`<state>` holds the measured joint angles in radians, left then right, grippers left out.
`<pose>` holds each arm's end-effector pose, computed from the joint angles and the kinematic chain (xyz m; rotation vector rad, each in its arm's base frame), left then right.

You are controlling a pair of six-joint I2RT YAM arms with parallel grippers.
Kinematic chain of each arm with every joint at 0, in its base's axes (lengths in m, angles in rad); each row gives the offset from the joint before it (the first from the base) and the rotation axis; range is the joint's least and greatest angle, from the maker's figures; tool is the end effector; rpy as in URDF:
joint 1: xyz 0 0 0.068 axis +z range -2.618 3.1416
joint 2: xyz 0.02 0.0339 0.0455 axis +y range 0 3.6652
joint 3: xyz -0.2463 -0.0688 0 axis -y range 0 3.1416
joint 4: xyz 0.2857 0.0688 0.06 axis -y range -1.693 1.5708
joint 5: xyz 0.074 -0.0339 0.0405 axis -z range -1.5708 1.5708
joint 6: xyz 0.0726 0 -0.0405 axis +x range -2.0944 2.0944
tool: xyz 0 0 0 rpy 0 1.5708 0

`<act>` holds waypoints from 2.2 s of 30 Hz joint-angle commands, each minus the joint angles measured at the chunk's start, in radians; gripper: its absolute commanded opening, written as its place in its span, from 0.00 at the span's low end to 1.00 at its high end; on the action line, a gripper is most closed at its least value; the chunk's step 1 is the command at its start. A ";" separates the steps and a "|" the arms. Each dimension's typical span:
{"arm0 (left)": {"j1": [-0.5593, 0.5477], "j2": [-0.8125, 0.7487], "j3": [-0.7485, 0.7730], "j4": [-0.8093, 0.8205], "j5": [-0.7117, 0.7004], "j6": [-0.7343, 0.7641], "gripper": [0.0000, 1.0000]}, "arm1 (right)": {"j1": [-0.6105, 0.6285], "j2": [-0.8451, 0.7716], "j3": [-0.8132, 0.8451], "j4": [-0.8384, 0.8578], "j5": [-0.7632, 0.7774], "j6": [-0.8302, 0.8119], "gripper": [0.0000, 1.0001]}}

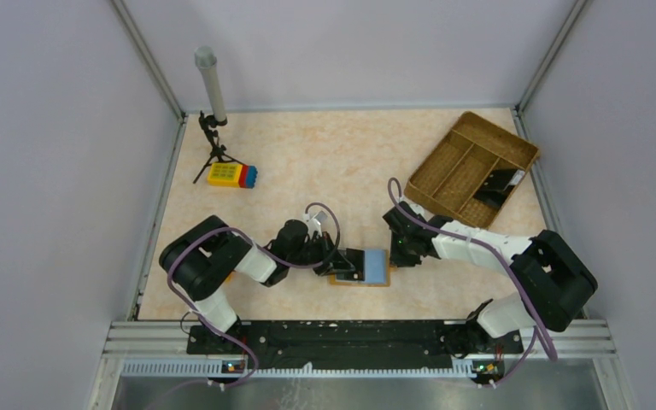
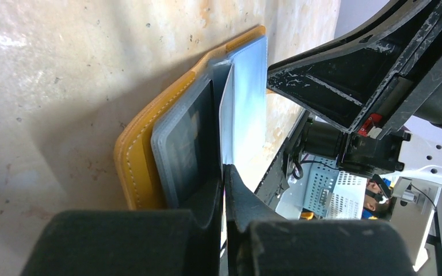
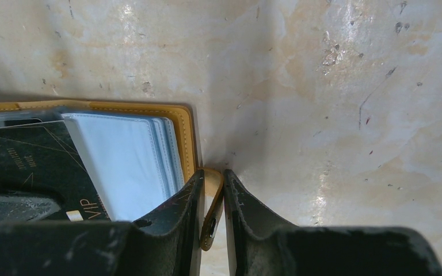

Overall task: Put the credit cards into the card holder
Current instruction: Insert the credit card into the card holder.

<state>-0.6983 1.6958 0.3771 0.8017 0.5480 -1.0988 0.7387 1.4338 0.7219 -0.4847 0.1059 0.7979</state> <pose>0.2041 -0.2207 0.0290 -0.0941 2.4642 -1.5338 0.2235 0.1932 0.0802 0.1105 2.7862 0.2605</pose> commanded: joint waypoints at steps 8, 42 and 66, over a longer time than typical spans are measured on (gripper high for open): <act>-0.018 0.041 -0.009 0.073 -0.027 -0.010 0.00 | 0.027 0.049 -0.032 -0.030 0.033 0.016 0.18; -0.093 -0.193 0.274 -0.732 -0.276 0.282 0.52 | 0.030 0.004 -0.043 -0.052 0.092 0.024 0.00; -0.154 -0.080 0.370 -0.684 -0.222 0.267 0.36 | 0.030 0.002 -0.056 -0.036 0.079 0.024 0.00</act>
<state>-0.8314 1.6066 0.6777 0.1596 0.3538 -0.8608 0.7574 1.4220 0.7132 -0.4870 0.1524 0.8169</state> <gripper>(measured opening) 0.361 0.019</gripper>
